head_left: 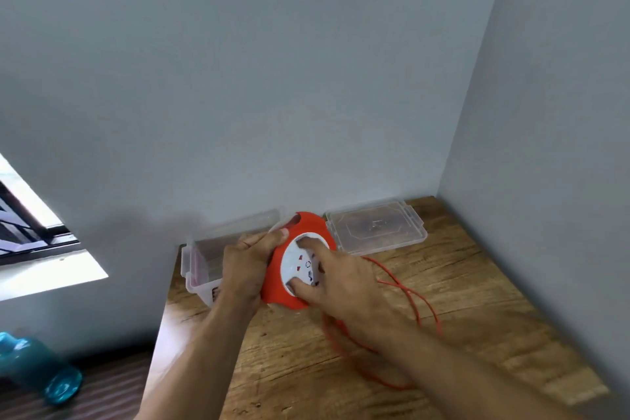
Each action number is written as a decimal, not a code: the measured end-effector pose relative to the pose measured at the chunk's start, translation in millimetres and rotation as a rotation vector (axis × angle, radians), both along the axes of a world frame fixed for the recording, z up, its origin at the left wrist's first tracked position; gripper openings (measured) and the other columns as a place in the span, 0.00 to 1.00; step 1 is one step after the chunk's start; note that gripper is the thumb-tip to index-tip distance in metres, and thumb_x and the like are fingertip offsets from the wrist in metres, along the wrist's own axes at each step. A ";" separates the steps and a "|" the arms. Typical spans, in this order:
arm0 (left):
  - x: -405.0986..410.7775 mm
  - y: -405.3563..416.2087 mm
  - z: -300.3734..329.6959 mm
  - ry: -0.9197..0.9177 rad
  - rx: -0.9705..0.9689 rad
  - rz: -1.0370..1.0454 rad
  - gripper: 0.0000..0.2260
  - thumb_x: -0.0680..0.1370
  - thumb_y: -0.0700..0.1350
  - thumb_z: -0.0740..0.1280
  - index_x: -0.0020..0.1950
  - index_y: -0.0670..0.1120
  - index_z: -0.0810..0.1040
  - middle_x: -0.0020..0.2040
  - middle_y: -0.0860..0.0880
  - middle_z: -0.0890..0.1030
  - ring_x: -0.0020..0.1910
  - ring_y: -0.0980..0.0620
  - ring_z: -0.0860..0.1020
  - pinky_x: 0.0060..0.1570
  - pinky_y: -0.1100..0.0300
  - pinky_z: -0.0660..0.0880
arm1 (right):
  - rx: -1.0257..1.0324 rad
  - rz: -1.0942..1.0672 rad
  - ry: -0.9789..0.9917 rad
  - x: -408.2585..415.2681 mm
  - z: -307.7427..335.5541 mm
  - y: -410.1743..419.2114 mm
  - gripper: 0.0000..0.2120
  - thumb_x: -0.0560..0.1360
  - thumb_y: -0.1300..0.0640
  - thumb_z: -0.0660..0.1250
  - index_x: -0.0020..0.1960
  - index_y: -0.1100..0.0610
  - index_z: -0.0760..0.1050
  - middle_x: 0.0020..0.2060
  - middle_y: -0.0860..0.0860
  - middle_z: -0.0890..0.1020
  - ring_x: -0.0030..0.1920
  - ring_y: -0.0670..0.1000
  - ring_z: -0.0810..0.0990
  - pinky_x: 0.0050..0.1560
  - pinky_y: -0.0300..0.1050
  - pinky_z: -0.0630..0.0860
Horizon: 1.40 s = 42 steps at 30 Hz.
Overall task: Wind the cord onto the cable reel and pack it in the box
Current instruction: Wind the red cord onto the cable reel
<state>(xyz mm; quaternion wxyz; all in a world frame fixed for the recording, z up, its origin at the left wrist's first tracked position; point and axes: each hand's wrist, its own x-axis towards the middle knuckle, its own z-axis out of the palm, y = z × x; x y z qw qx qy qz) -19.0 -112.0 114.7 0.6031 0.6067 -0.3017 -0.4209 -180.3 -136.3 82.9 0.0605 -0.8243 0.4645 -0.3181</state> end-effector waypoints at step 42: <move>-17.8 14.7 -8.9 0.061 -0.071 -0.085 0.11 0.74 0.38 0.75 0.37 0.52 0.91 0.33 0.53 0.87 0.34 0.51 0.86 0.32 0.58 0.83 | 0.323 -0.051 -0.115 -5.2 -7.9 21.8 0.32 0.68 0.37 0.66 0.70 0.38 0.61 0.52 0.50 0.84 0.47 0.54 0.83 0.46 0.48 0.79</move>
